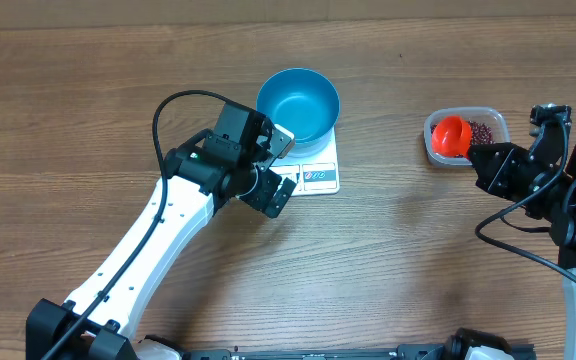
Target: Scoop item into bowl and weigh 150g on scale
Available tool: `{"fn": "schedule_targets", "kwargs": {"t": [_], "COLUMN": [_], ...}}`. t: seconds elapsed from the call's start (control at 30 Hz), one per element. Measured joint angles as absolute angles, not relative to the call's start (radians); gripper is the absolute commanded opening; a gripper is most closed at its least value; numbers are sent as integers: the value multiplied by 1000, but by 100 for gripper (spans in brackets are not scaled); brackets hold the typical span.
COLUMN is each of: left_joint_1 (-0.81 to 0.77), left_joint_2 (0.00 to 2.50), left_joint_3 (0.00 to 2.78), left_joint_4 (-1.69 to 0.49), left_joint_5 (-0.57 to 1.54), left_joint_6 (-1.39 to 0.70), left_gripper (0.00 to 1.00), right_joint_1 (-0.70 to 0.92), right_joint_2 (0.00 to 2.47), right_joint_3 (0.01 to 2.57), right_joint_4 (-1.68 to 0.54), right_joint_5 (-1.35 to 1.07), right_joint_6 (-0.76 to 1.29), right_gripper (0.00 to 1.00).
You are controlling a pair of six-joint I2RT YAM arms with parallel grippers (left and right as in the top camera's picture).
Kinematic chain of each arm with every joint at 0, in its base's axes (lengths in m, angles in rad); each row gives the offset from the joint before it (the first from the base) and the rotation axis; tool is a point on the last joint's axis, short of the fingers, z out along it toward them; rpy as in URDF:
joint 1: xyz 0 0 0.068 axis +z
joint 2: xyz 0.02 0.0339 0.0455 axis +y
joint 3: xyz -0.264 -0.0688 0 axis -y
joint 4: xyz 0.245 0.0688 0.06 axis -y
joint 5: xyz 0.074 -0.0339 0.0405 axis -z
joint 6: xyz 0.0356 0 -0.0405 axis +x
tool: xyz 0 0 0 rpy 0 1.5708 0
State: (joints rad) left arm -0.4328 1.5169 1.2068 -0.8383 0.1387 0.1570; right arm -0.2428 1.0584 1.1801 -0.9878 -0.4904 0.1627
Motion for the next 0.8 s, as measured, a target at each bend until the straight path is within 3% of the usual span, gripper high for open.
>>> {"fn": "schedule_targets", "kwargs": {"t": [0.8], "left_joint_1": [-423], "left_joint_2": [1517], "left_joint_3": [1207], "left_joint_4": [-838], "left_joint_5": [139], "left_joint_6": [157], "left_gripper": [100], "right_joint_1": [-243], "right_joint_2": [1058], "right_joint_3": [1180], "right_joint_4": [-989], "right_joint_5": [-490], "right_joint_6": [161], "right_gripper": [4]}}
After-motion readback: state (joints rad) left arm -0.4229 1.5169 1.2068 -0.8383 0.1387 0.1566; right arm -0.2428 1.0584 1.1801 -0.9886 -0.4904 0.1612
